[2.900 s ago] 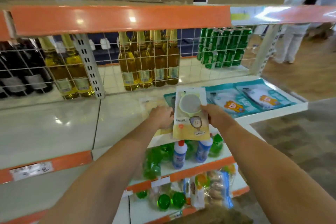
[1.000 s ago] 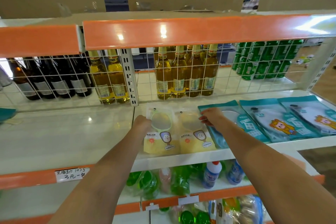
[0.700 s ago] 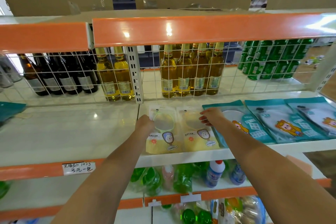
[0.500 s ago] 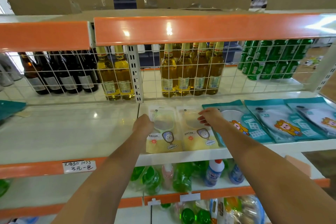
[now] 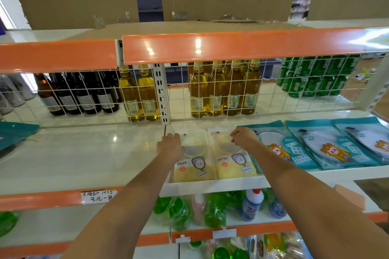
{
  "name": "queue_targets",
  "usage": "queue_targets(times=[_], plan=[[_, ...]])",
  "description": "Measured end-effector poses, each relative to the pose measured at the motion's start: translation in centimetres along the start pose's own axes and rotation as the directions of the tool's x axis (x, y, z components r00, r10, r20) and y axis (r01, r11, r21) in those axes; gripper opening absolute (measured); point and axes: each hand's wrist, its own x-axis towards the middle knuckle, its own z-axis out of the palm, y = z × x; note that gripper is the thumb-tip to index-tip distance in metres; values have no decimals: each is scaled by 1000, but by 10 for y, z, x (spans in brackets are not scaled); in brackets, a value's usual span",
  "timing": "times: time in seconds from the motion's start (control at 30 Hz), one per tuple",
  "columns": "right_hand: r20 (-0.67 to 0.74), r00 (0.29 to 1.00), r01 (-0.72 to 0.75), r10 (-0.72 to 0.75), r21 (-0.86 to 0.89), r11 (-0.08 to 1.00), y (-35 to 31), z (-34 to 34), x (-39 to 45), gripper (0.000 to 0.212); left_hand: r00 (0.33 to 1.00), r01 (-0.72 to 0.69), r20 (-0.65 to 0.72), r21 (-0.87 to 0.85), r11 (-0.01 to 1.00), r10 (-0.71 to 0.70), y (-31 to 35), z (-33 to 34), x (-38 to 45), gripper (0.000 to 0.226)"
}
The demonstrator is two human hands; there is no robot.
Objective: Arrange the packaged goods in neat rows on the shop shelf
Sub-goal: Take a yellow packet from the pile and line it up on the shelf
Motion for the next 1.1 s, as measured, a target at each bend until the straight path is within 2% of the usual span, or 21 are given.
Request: queue_targets(times=[0.07, 0.2, 0.3, 0.47, 0.63, 0.87, 1.1], plan=[[4, 999, 51, -51, -166, 985, -4, 6, -6, 29, 995, -95, -4, 69, 993, 96, 1, 2, -2, 43], [78, 990, 140, -120, -354, 925, -9, 22, -19, 32, 977, -214, 12, 136, 967, 214, 2, 7, -15, 40], [155, 977, 203, -149, -428, 881, -10, 33, -26, 32, 977, -213, 31, 146, 966, 211, -1, 10, -25, 40], [216, 952, 301, -215, -547, 781, -26, 48, -36, 35, 989, -135, 73, 126, 983, 127, -16, 1, -44, 45], [235, 905, 424, -354, -535, 730, -52, 82, -40, 33, 999, -29, 27, 87, 996, 27, -52, -14, -71, 46], [365, 756, 654, -543, -418, 630, -121, 154, -86, 39, 981, 195, -5, 46, 980, -195, -121, -16, -127, 50], [422, 632, 773, -650, -290, 564, -206, 219, -137, 38, 925, 381, -18, 71, 922, -381, -210, -23, -173, 52]])
